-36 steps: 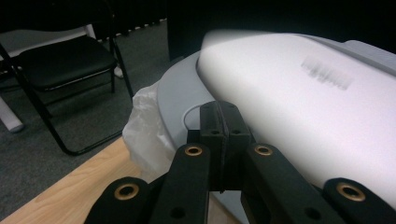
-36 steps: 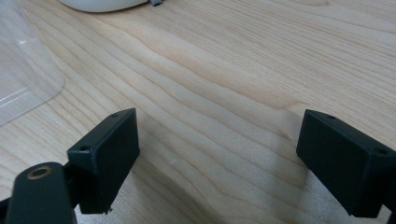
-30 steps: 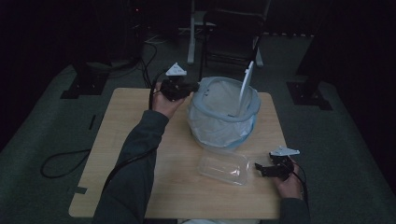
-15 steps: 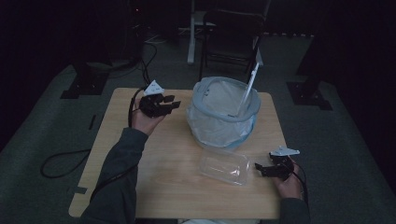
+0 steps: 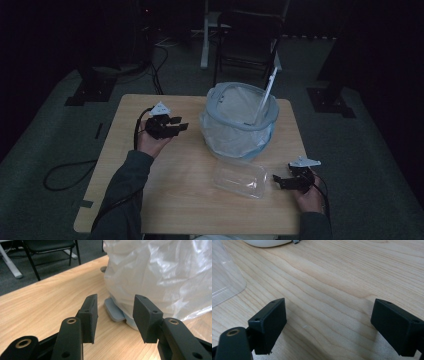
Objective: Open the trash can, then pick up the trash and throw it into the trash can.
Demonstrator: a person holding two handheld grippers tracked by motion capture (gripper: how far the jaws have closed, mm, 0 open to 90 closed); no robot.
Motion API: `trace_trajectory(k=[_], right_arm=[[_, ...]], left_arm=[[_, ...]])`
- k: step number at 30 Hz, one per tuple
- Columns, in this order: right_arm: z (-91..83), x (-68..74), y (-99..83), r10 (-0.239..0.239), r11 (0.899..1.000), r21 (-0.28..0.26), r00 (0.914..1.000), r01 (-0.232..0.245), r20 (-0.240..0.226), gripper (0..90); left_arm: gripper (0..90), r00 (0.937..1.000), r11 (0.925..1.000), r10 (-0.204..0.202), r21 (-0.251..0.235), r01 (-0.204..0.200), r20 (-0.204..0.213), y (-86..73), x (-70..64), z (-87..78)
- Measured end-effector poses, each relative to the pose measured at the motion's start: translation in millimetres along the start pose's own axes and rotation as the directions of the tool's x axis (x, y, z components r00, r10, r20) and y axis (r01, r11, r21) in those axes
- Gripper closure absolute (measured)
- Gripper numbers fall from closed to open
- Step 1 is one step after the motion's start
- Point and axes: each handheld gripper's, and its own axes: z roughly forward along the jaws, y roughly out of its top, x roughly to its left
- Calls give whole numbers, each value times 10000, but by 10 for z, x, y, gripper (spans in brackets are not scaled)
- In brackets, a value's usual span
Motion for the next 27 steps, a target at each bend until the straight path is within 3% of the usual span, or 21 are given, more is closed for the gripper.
trace_trajectory(k=[4, 9, 15, 21, 27], right_arm=[[0, 0, 0, -1, 10000, -1, 10000, 1, -2, 123], [0, -1, 1, 10, 10000, 4, 10000, -10, 1, 123], [1, -1, 2, 15, 10000, 5, 10000, -15, 5, 123], [1, 0, 2, 26, 10000, 5, 10000, -26, 14, 123], [1, 0, 2, 25, 10000, 5, 10000, -25, 15, 123]], left_arm=[[554, 9996, 9991, -262, 330, 259, 83, -143, 36, 48], [547, 9987, 9980, -487, 401, 481, 143, -255, 54, 53], [569, 9965, 9980, -376, 530, 337, 747, -361, -81, 26], [543, 9947, 9986, -251, 479, 204, 1001, -409, -248, 39], [522, 9886, 9981, -195, 609, 105, 1495, -461, -412, 113]])
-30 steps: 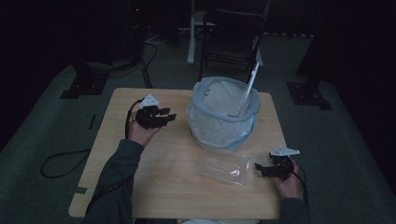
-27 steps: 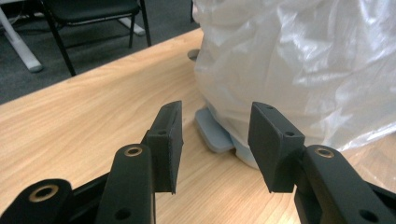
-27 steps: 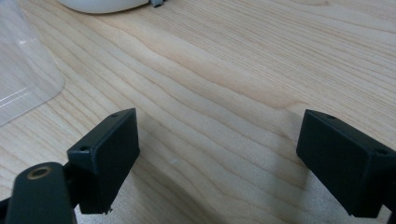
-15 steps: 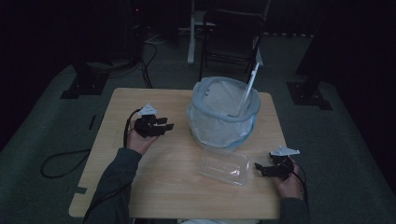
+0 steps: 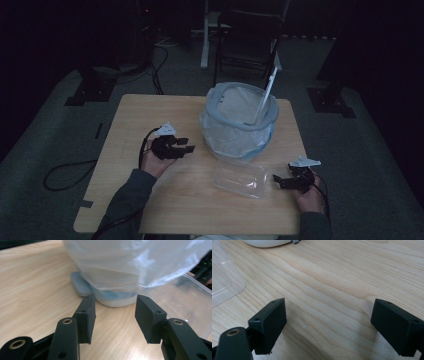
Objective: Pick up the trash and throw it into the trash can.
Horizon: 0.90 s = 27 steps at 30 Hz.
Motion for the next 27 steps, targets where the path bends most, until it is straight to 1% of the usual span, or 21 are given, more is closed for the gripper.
trace_trajectory(k=[2, 4, 8, 10, 14, 15, 16, 18, 20, 22, 24, 25, 27], right_arm=[[0, 0, 0, -1, 10000, 0, 10000, 1, 1, 123], [0, 0, 0, 0, 10000, 2, 10000, 0, 1, 123], [0, 0, 0, -2, 10000, 1, 10000, 2, 1, 123], [0, 0, 0, -1, 10000, 0, 10000, 1, 0, 123], [0, 0, 0, 0, 10000, -1, 10000, 0, 0, 123], [0, 0, 0, 0, 10000, -1, 10000, 0, 0, 123], [0, 0, 0, 1, 10000, 1, 10000, -1, 1, 123], [0, 0, 0, 1, 10000, -1, 10000, -1, -1, 123], [0, 0, 0, 2, 10000, 0, 10000, -2, 0, 123], [0, 0, 0, 2, 10000, -3, 10000, -2, 0, 123], [0, 0, 0, 5, 10000, -5, 10000, -5, -1, 123], [0, -1, 0, -12, 10000, 1, 10000, 12, 4, 123], [0, -1, 0, -14, 10000, 1, 10000, 14, 4, 123]], left_arm=[[522, 9999, 10000, -8, 5, 7, 165, -11, -55, 35], [514, 9999, 9999, 125, 109, -127, 112, -15, -107, 72], [499, 9997, 9996, 87, 257, -94, 244, -45, -158, 154], [499, 9990, 9997, 60, 251, -71, 447, -57, -193, 179], [495, 9977, 9997, 109, 196, -123, 670, -58, -298, 213], [494, 9977, 9997, 109, 196, -123, 670, -58, -298, 213], [494, 9963, 9997, 174, 173, -190, 845, -63, -361, 237], [494, 9949, 9995, 239, 199, -260, 979, -70, -412, 261], [495, 9923, 9995, 211, 209, -239, 1218, -76, -460, 283], [507, 9877, 9994, 207, 241, -247, 1548, -80, -503, 299], [538, 9823, 9991, 219, 303, -280, 1861, -80, -552, 320], [551, 9803, 9986, 309, 353, -385, 1953, -78, -584, 331], [576, 9778, 9983, 360, 370, -445, 2064, -78, -623, 341]])
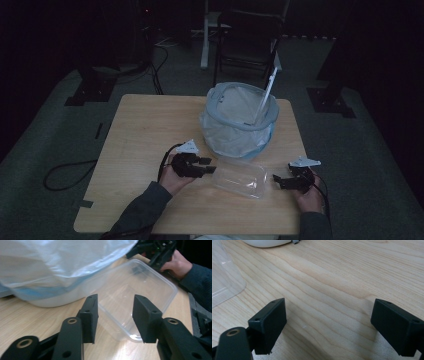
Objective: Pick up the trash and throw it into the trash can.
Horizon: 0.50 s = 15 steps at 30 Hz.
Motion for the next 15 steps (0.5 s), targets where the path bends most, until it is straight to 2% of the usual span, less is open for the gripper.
trace_trajectory(k=[4, 6, 8, 11, 14, 15], right_arm=[[0, 0, 0, 3, 10000, 0, 10000, -3, 1, 123], [0, 0, 0, 2, 10000, 3, 10000, -2, 0, 123], [0, 0, 0, 1, 10000, 1, 10000, -1, 0, 123], [0, 0, 0, 2, 10000, 1, 10000, -2, 1, 123], [0, 0, 0, 1, 10000, 1, 10000, -1, -1, 123], [0, 0, 0, 2, 10000, 0, 10000, -2, 1, 123]], left_arm=[[633, 9983, 10000, -49, -39, 51, 580, -22, -89, 46], [644, 9979, 10000, -6, 9, 6, 640, -25, -112, 59], [661, 9959, 9996, 177, 225, -198, 882, -40, -187, 119], [670, 9943, 9992, 74, 372, -114, 1063, -86, -241, 195], [673, 9928, 9975, 168, 655, -247, 1185, -153, -308, 287], [686, 9911, 9983, 95, 550, -169, 1328, -167, -323, 299]])
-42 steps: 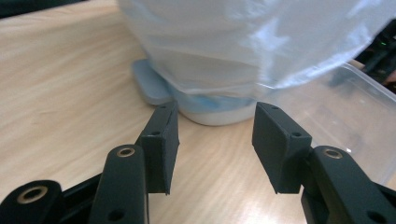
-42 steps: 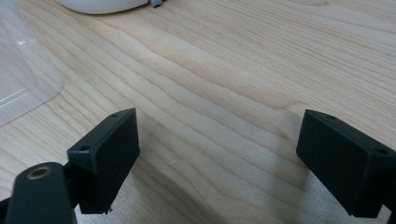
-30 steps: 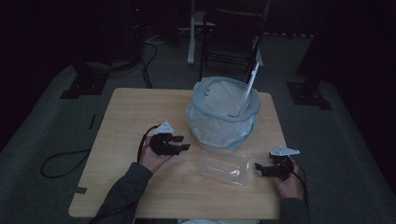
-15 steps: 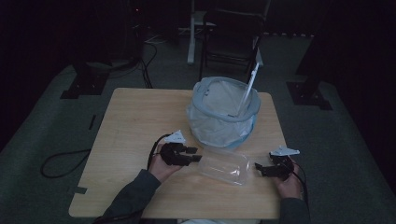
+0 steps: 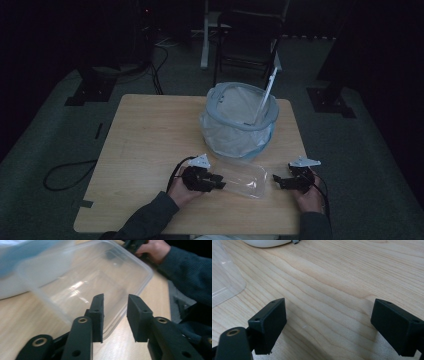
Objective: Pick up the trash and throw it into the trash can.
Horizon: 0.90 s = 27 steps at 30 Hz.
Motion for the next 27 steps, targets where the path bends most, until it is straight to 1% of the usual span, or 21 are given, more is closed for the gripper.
trace_trajectory(k=[3, 4, 5, 6, 7, 9, 10, 11, 12, 15, 17, 18, 21, 22, 23, 25, 27], right_arm=[[0, 1, 0, 14, 10000, -5, 10000, -14, -7, 123], [0, 1, 0, 14, 10000, -2, 10000, -14, -5, 123], [0, 1, 0, 11, 10000, -3, 10000, -11, -4, 123], [0, 1, 0, 8, 10000, -2, 10000, -8, -6, 123], [0, 1, 0, 9, 10000, -3, 10000, -9, -4, 123], [0, 1, 0, 13, 10000, -4, 10000, -13, -5, 123], [0, 1, 0, 7, 10000, -3, 10000, -7, -4, 123], [0, 1, 0, 9, 10000, -1, 10000, -9, -4, 123], [0, 1, 0, 10, 10000, -4, 10000, -10, -4, 123], [0, 0, 0, 6, 10000, -2, 10000, -6, -4, 123], [0, 1, 0, 9, 10000, -3, 10000, -9, -4, 123], [0, 1, 0, 11, 10000, -1, 10000, -11, -5, 123], [0, 1, 0, 9, 10000, -1, 10000, -9, -4, 123], [0, 1, 0, 12, 10000, -3, 10000, -12, -5, 123], [0, 1, 0, 11, 10000, -2, 10000, -11, -4, 123], [0, 1, 0, 11, 10000, -3, 10000, -11, -4, 123], [0, 1, 0, 12, 10000, -3, 10000, -12, -4, 123]], left_arm=[[716, 10000, 10000, 71, -10, -71, 4, -6, -30, 22], [730, 9999, 9999, 122, -10, -121, 102, -24, -62, 40], [739, 9999, 9999, 122, -10, -121, 102, -24, -62, 40], [747, 9995, 9997, 237, 59, -238, 186, -51, -97, 61], [753, 9994, 9995, 306, 107, -308, 185, -63, -118, 70], [752, 9993, 9993, 336, 147, -338, 150, -75, -136, 84], [747, 9988, 9979, 488, 424, -485, -68, -105, -144, 128], [740, 9988, 9977, 447, 513, -436, -206, -125, -131, 160], [736, 9992, 9981, 327, 537, -313, -246, -144, -103, 187], [731, 9992, 9989, 176, 434, -161, -350, -162, -41, 226], [723, 9986, 9991, 74, 432, -51, -522, -163, -5, 239], [718, 9985, 9992, 33, 395, -12, -539, -164, 12, 237], [692, 9983, 9997, 39, 256, -24, -582, -154, 25, 196], [681, 9981, 9999, 46, 99, -40, -611, -132, 24, 151], [673, 9978, 9998, 158, -144, -168, -645, -85, 21, 71], [660, 9964, 9987, 277, -404, -310, -806, -16, 20, -24], [645, 9949, 9965, 359, -724, -429, -943, 51, 30, -121]])
